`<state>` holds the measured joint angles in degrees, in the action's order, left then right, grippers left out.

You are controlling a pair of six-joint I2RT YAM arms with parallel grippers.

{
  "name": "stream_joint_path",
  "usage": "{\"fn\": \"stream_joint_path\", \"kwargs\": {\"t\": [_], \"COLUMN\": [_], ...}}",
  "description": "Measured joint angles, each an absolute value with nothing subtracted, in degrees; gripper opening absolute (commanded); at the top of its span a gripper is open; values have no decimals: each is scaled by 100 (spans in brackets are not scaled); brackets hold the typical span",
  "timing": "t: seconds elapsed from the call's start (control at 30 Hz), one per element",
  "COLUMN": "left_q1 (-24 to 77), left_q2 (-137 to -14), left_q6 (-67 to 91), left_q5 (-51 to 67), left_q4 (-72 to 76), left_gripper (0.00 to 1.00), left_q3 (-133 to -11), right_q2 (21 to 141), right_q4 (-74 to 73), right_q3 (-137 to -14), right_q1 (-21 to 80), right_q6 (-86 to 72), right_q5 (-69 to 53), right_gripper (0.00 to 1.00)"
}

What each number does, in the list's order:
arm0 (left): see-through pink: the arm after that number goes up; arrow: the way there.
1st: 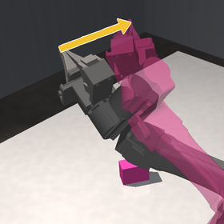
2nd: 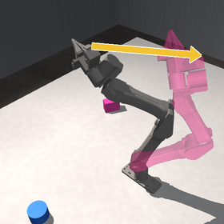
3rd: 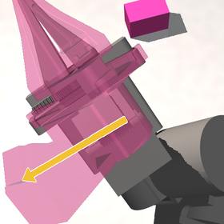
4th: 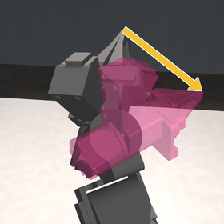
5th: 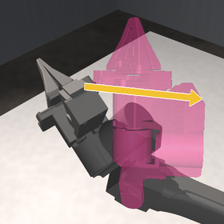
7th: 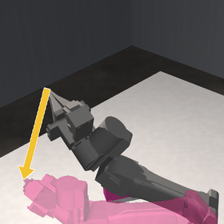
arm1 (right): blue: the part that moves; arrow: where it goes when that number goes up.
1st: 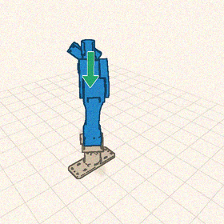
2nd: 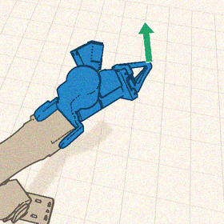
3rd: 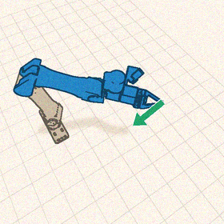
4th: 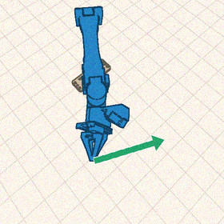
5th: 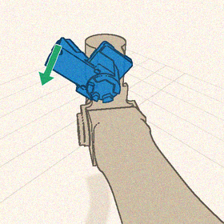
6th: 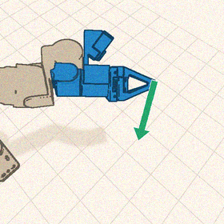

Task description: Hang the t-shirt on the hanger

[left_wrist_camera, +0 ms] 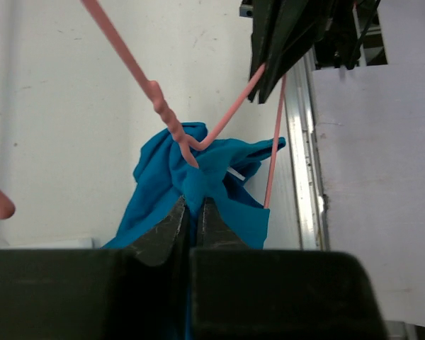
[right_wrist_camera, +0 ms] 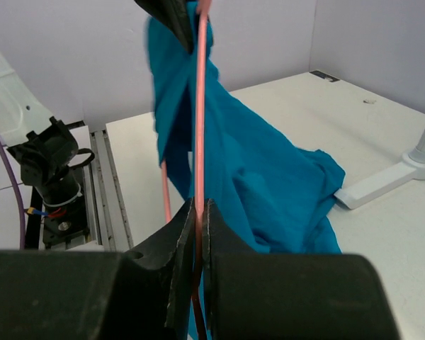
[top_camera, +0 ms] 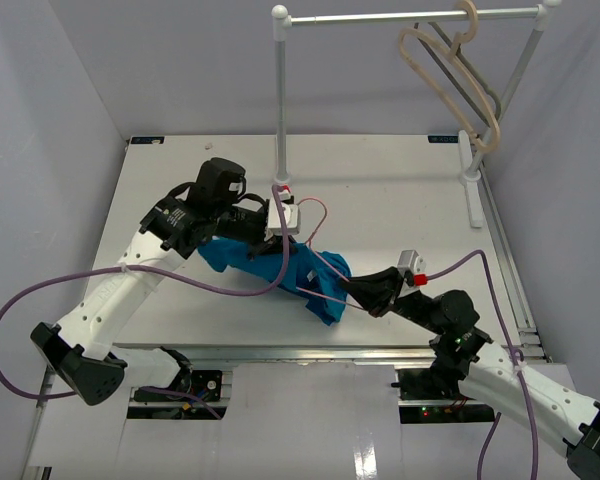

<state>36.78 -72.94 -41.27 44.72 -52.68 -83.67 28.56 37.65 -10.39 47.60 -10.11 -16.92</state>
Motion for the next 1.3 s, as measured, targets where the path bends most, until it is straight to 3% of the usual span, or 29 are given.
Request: {"fn": "stream_joint_path", "kwargs": {"t": [0.27, 0.4, 0.47, 0.53, 0.67, 0.97, 1.1, 1.3], "left_q1": [3635, 3605, 3667, 3714, 3719, 3719, 3719, 3719], "left_q2": [-7239, -7142, -7102, -7052, -6800, -5720, -5595, -5537], "left_q6": [-4165, -4142, -4036, -3889, -3402, -2101, -1594, -1029], "left_q5": [4609, 4526, 4353, 4091, 3209, 1612, 982, 380], "left_q4": [-5298, -5160, -5037, -4857, -4338, -3025, -2740, -2560], "left_gripper": [0, 0, 0, 0, 0, 0, 0, 0], "left_q3": [-8171, -7927, -7763, -7598, -7336, -6749, -6620, -6230], "right_q2": [2990, 3107, 3138, 3150, 3189, 3650, 4020, 4863], "right_q4": [3598, 3339, 3298, 3274, 3195, 2469, 2323, 2365], "right_q3": [-1110, -1283, -1478, -1675, -1864, -2110, -2492, -2849], "right_q1": [4727, 4735, 4741, 4744, 4744, 4748, 4850, 5200], "right_q6": [-999, -953, -960, -996, -1175, -1663, -1801, -1967], "right_q5": [-1671, -1557, -1399, -1174, -649, 183, 356, 901], "right_gripper": [11, 52, 62, 65, 64, 48, 43, 28]}}
